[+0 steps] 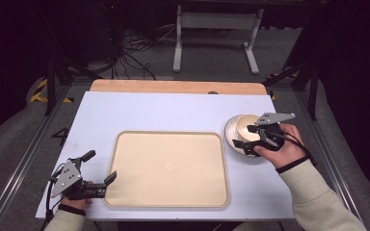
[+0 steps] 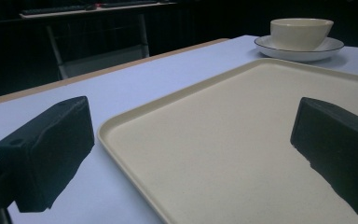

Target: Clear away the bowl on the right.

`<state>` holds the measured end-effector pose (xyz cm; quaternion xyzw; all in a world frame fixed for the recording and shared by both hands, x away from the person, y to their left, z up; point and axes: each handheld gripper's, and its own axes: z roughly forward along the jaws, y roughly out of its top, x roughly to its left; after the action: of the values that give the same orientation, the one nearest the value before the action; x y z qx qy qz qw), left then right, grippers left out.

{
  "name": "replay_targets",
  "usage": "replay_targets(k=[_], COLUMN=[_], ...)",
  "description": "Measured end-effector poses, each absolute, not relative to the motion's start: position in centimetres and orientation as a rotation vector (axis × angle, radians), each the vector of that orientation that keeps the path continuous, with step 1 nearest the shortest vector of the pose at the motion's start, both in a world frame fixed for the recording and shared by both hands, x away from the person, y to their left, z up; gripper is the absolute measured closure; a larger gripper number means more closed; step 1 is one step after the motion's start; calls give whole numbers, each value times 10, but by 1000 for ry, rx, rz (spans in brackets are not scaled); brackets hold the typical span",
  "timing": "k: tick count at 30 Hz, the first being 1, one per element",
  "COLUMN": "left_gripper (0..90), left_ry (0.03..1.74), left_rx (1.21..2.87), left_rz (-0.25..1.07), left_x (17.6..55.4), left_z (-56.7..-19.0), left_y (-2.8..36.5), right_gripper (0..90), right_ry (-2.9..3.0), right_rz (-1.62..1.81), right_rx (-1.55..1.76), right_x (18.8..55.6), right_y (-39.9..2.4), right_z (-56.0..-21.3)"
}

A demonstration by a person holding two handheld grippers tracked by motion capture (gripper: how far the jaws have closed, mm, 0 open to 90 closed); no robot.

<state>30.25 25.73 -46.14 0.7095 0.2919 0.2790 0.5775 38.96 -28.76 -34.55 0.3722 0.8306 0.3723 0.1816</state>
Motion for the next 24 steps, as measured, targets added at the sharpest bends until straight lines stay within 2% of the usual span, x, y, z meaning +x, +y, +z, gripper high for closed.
replay_targets(k=[24], left_gripper=[2], left_ry=[674], left_rx=[1664], left_rz=[657], left_x=[302], left_z=[-462], left_y=[257], right_gripper=[218], right_ry=[2268], right_rz=[899], right_rx=[1243], right_x=[421], right_y=[-333], right_z=[-341])
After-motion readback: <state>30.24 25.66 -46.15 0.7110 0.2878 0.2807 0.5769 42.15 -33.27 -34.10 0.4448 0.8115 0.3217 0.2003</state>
